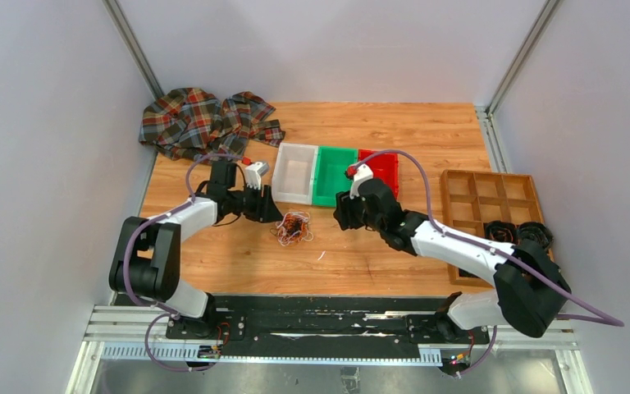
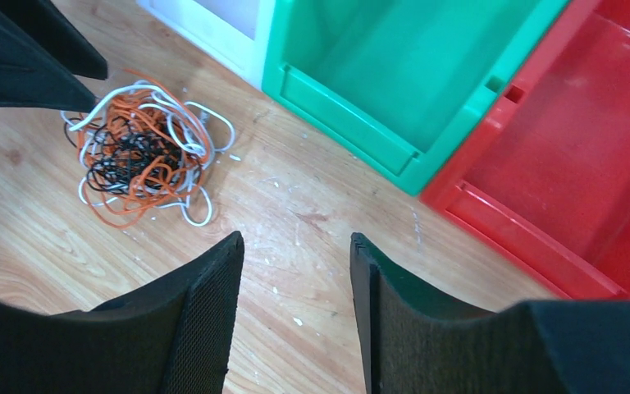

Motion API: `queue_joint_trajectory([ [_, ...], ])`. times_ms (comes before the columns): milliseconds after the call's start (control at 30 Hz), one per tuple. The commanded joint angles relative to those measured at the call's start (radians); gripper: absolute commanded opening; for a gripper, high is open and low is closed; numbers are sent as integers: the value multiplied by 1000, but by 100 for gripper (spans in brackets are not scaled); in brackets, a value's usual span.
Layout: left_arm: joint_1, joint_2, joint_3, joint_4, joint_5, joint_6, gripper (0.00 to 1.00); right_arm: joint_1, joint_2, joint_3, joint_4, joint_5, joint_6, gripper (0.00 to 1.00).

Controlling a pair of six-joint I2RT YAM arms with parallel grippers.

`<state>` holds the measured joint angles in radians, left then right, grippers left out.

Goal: Untangle the cables
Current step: Untie the cable.

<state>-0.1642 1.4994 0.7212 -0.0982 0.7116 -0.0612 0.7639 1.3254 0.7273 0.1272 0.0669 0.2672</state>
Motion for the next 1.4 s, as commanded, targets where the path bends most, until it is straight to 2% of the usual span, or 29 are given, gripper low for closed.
queue_joint_trajectory([
  [0,-9,6,-11,51,55,-2,43,37,28,60,26,-14,-19,50],
  [67,-8,11,-10,57,72,4,37,43,40,70,23,-18,-21,48],
  [167,-8,24,-8,70,88,2,22,49,47,85,19,-18,-23,44],
  [367,-9,-21,17,-26,138,37,11,67,53,107,22,-30,-29,43],
  [533,-9,-104,-4,-92,160,79,16,84,67,126,19,-36,-31,46],
  [700,-8,-129,-13,-123,108,127,43,95,73,133,18,-42,-34,49],
  [800,-8,-110,-9,-148,83,143,49,100,80,137,16,-41,-36,50],
  [900,-8,-85,-4,-154,39,138,48,105,79,133,28,-42,-36,49],
  [1133,-8,-51,0,-135,53,126,43,108,94,136,36,-56,-41,48],
  [1233,-8,-14,18,-133,69,121,35,107,98,135,41,-61,-39,47],
  [1367,-8,12,45,-144,77,119,19,108,110,140,49,-75,-38,46],
])
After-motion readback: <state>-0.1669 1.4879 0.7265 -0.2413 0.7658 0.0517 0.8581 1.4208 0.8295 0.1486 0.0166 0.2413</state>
